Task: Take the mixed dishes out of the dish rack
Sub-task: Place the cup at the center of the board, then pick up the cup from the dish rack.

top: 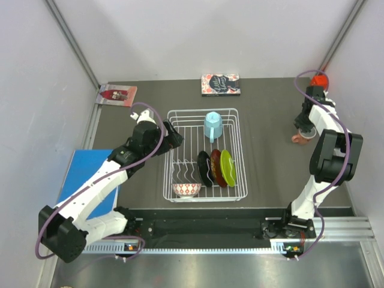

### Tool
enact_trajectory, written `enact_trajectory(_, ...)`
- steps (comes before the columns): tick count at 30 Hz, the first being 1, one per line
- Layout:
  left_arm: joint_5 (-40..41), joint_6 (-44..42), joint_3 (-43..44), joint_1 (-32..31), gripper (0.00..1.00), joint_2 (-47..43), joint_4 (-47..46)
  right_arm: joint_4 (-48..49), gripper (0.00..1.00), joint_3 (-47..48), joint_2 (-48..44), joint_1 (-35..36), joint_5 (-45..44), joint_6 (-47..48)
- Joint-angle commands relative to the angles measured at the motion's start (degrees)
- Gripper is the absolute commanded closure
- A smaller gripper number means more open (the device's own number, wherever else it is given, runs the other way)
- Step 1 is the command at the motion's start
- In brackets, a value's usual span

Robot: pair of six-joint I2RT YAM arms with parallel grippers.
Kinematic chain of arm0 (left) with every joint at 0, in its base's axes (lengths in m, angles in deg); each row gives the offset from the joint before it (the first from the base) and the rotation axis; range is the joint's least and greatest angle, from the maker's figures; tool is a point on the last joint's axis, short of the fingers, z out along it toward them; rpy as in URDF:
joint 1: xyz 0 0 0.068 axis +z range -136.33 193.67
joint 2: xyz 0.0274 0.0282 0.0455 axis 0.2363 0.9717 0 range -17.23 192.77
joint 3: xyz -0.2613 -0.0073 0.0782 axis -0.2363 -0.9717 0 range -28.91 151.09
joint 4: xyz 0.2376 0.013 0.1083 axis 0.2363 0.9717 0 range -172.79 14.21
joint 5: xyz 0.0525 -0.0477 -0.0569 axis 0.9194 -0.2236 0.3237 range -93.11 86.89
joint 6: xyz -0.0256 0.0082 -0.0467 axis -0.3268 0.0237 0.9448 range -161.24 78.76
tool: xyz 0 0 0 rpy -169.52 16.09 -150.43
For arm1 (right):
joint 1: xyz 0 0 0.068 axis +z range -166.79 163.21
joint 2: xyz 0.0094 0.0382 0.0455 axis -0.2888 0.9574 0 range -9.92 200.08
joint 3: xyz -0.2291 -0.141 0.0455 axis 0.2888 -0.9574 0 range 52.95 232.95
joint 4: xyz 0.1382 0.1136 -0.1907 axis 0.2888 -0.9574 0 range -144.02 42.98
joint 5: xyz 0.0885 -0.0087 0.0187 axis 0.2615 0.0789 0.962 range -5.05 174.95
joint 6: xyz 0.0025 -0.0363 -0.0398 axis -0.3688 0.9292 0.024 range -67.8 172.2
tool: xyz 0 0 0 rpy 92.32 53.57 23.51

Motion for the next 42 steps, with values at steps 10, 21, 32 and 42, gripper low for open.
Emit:
enact_trajectory(10,-1.78,-1.32,0.32,0.11,0.01,0.29,-2.56,1.47,0.56,0.81,-10.74,0.01,4.78,-1.4)
enact_trajectory(21,-0.28,-6.15,2.51,0.11,0.01,1.87,-5.1,14.8,0.31,-5.69,-36.48,14.9,8.58,-3.86)
enact_trajectory(32,-3.02,-14.05,17.52,-3.13,0.2,21.37,-6.52,21.15,0.0,-16.23,-47.84,36.39,3.12,5.45)
enact_trajectory(42,5.87,-19.17,38.89,-11.31,0.11,42.29,0.25,23.09,0.0,-23.62,-52.49,44.4,-0.31,9.67)
